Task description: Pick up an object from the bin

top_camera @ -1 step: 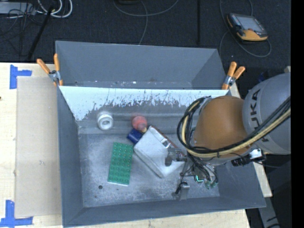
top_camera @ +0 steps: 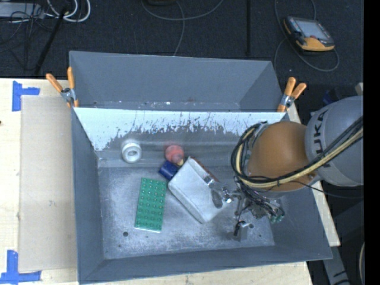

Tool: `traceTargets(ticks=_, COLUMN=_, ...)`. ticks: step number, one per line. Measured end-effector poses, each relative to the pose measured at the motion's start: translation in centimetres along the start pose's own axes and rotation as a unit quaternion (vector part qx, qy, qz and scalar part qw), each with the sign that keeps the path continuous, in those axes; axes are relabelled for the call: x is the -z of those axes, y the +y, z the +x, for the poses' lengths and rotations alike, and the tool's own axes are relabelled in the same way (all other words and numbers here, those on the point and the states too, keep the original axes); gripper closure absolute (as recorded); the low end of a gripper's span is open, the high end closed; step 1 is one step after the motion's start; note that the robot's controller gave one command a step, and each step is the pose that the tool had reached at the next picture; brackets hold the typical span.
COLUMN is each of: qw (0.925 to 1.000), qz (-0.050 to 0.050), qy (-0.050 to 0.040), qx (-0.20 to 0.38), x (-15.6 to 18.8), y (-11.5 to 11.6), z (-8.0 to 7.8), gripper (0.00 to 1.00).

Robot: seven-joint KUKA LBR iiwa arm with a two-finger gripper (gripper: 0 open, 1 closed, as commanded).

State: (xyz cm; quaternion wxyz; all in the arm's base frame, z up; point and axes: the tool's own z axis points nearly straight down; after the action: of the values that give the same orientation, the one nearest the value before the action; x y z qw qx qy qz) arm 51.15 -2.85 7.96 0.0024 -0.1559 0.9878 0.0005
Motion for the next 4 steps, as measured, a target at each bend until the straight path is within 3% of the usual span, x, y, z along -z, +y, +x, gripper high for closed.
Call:
traceTargets(ticks=1, qw=0.9999, qz=0.002, qy=0.0024, qx=-0.010, x=0.1, y=-8.8, z=-4.1, gripper=0.00)
traceTargets(ticks=2, qw=0.9992, qz=0.001, qy=0.0048, qx=0.039, x=-0.7, y=-9.0, z=-5.9, gripper=0.00)
traceTargets(ticks=3, qw=0.9993, qz=0.000, qy=0.0110, qx=0.037, x=-0.6, y=-9.2, z=-5.7, gripper=1.00)
traceTargets(ticks=4, qw=0.9979, qz=0.002, qy=-0.0019, qx=0.064, x=12.9, y=-7.8, z=-6.3, gripper=1.00)
